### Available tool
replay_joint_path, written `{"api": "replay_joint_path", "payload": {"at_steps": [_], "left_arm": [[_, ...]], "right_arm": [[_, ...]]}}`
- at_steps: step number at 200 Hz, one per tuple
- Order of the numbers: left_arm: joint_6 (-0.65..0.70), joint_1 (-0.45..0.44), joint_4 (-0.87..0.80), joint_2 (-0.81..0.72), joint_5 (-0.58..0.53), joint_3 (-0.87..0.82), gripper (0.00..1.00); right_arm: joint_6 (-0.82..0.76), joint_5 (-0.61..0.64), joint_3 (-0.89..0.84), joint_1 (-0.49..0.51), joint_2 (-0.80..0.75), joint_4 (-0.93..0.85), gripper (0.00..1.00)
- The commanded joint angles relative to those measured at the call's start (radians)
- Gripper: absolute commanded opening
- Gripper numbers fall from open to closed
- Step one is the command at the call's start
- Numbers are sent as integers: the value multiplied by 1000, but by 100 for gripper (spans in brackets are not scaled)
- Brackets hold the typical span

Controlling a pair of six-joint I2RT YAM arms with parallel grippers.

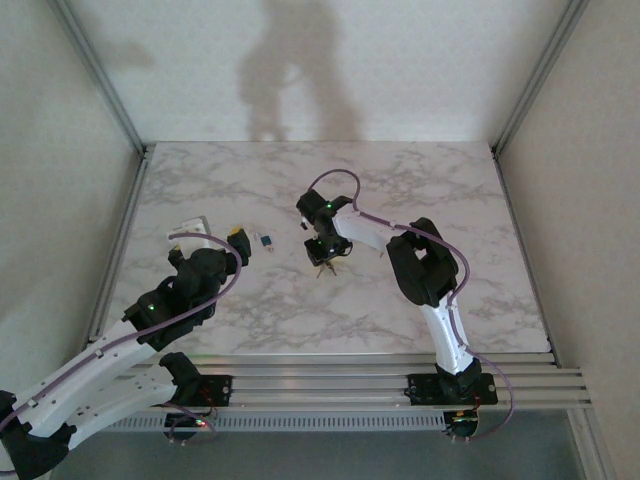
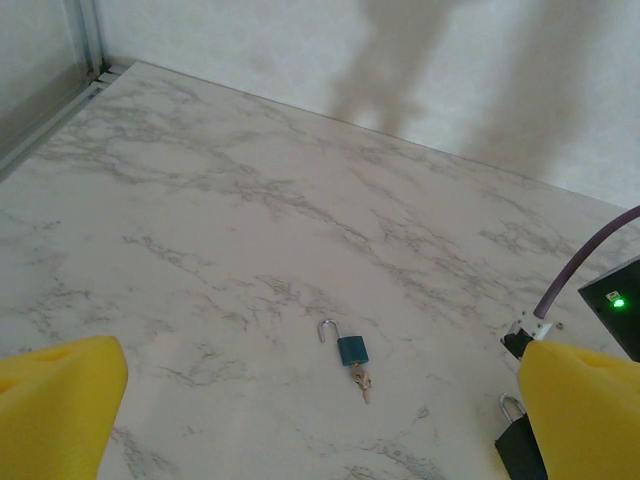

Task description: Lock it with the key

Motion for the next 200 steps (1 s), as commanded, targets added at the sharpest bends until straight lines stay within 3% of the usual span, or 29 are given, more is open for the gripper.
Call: {"api": "replay_joint_path", "payload": {"at_steps": [1,25,43,94,123,151,187,200], "left_arm": [[-7,11,-29,-7,-28,26,100],[-7,11,-28,-5,-29,26,100],[-7,12,-27,-4,-28,26,100],[-8,11,-26,-1,-27,26,99],[-8,14,-25,-1,-25,26,100],[-7,17,-24,-1,-25,26,100],[0,25,-30,3,-23,36,100],[3,28,-48,11,-18,53,100]], "right_arm": [[4,-34,7,4,42,-9,28],[7,-51,-4,2,40,1,9],[11,-63,-6,4,39,2,0],[15,-76,-20,4,37,12,0],[21,-90,-55,4,-12,46,12],[30,-120,-66,3,-77,58,43],[45,-134,-78,4,-162,66,68],[51,-126,-84,4,-191,67,87]]}}
